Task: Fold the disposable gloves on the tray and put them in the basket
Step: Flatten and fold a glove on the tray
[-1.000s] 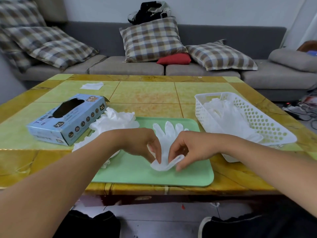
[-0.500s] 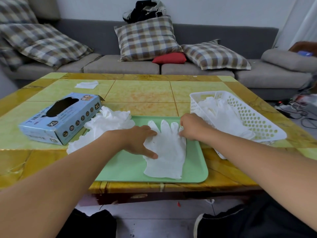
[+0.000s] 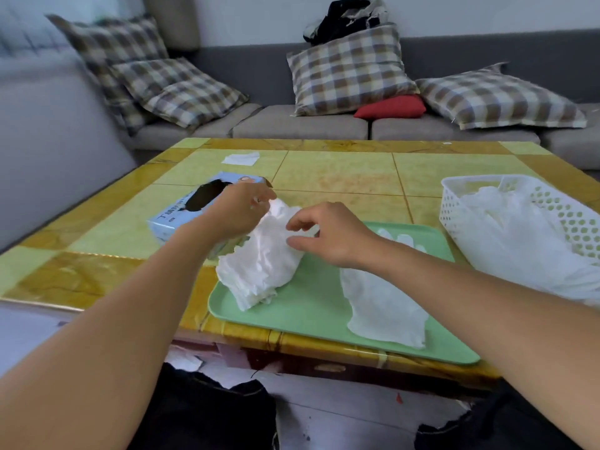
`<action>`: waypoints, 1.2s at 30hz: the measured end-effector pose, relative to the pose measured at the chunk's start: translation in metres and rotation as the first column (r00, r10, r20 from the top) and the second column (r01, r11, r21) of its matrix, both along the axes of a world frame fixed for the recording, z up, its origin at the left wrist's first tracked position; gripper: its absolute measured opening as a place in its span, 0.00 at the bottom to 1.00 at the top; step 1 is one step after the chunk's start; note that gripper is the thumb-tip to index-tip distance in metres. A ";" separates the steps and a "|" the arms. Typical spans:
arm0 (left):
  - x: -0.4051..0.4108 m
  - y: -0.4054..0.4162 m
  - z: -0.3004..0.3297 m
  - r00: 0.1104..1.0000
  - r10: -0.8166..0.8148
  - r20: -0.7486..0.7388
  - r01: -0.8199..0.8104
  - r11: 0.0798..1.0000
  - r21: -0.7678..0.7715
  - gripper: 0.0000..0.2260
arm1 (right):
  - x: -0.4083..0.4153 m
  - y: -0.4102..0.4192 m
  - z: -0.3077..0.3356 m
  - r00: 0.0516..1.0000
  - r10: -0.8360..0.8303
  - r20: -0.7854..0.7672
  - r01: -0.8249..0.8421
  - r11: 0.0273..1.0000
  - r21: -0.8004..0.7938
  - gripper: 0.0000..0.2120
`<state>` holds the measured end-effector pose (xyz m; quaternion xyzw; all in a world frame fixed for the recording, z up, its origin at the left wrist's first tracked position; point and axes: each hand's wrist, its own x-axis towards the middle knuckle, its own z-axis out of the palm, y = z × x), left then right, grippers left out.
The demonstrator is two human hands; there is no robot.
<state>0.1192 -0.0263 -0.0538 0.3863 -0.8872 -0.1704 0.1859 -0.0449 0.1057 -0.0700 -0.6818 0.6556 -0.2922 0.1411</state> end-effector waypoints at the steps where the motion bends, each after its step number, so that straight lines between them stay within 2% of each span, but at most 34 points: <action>1: 0.010 -0.002 -0.005 0.999 0.023 0.024 -0.024 0.999 0.023 0.11 | 0.012 -0.005 -0.001 0.996 0.054 -0.070 -0.052 0.998 0.025 0.20; 3: 0.029 -0.004 -0.013 0.997 0.040 0.066 -0.046 0.995 0.088 0.11 | 0.038 -0.015 -0.006 0.961 0.130 -0.243 -0.112 0.990 0.087 0.26; 5: 0.038 -0.001 -0.018 0.997 0.007 0.074 -0.019 0.986 0.164 0.10 | 0.052 -0.020 -0.014 0.923 0.166 -0.347 -0.116 0.980 0.160 0.23; 6: 0.043 0.001 -0.019 0.997 -0.008 0.075 -0.006 0.982 0.189 0.10 | 0.058 -0.022 -0.020 0.922 0.186 -0.338 -0.128 0.974 0.188 0.19; 9: 0.051 0.005 -0.022 0.997 -0.029 0.069 0.011 0.972 0.237 0.12 | 0.061 -0.025 -0.034 0.938 0.231 -0.258 -0.194 0.968 0.161 0.09; 13: 0.052 0.005 -0.020 0.998 -0.037 0.043 0.025 0.964 0.264 0.13 | 0.043 -0.017 -0.034 0.958 0.257 -0.125 -0.252 0.966 0.056 0.05; 15: 0.051 0.004 -0.018 0.998 -0.035 0.048 0.021 0.965 0.262 0.12 | 0.031 -0.012 -0.027 0.975 0.218 0.042 -0.220 0.974 0.060 0.05; 16: 0.051 0.004 -0.018 0.998 -0.033 0.053 0.019 0.967 0.255 0.12 | 0.024 -0.010 -0.022 0.968 0.178 0.175 -0.195 0.977 0.086 0.06; 18: 0.049 0.006 -0.015 0.999 -0.034 0.040 0.023 0.963 0.268 0.12 | 0.008 -0.006 -0.014 0.903 0.072 0.423 -0.157 0.973 0.170 0.08; 21: 0.044 0.012 -0.011 0.999 -0.034 0.041 0.022 0.964 0.267 0.10 | -0.009 0.001 -0.008 0.747 -0.082 0.659 -0.166 0.938 0.305 0.11; 23: 0.040 0.013 -0.009 1.000 -0.024 0.016 0.018 0.963 0.270 0.10 | -0.014 0.008 -0.003 0.584 -0.163 0.795 -0.213 0.914 0.344 0.12; 25: 0.036 0.016 -0.003 0.996 -0.021 -0.081 0.048 0.936 0.348 0.19 | -0.018 0.015 0.010 0.398 -0.169 0.902 -0.273 0.916 0.293 0.13; 27: 0.025 0.024 0.005 0.964 -0.046 -0.262 0.185 0.822 0.539 0.31 | -0.024 0.020 0.027 0.222 -0.146 0.964 -0.293 0.933 0.208 0.15; 29: 0.011 0.036 0.016 0.911 -0.053 -0.408 0.340 0.658 0.672 0.35 | -0.028 0.025 0.040 0.088 -0.151 0.985 -0.284 0.944 0.170 0.18; 31: -0.009 0.055 0.029 0.862 -0.066 -0.503 0.437 0.601 0.669 0.26 | -0.036 0.031 0.048 0.034 -0.158 0.987 -0.255 0.953 0.162 0.23; 33: -0.029 0.069 0.036 0.804 -0.004 -0.595 0.479 0.598 0.643 0.16 | -0.044 0.037 0.051 -0.016 -0.164 0.986 -0.273 0.950 0.154 0.39; 34: -0.041 0.074 0.039 0.781 0.040 -0.623 0.480 0.599 0.641 0.15 | -0.051 0.044 0.054 -0.006 -0.154 0.988 -0.274 0.951 0.146 0.47; 35: -0.049 0.078 0.042 0.767 0.076 -0.637 0.475 0.601 0.643 0.15 | -0.056 0.050 0.057 0.034 -0.136 0.990 -0.275 0.951 0.140 0.50; 36: -0.055 0.080 0.044 0.754 0.086 -0.651 0.481 0.604 0.636 0.15 | -0.060 0.055 0.058 0.100 -0.111 0.989 -0.259 0.957 0.134 0.47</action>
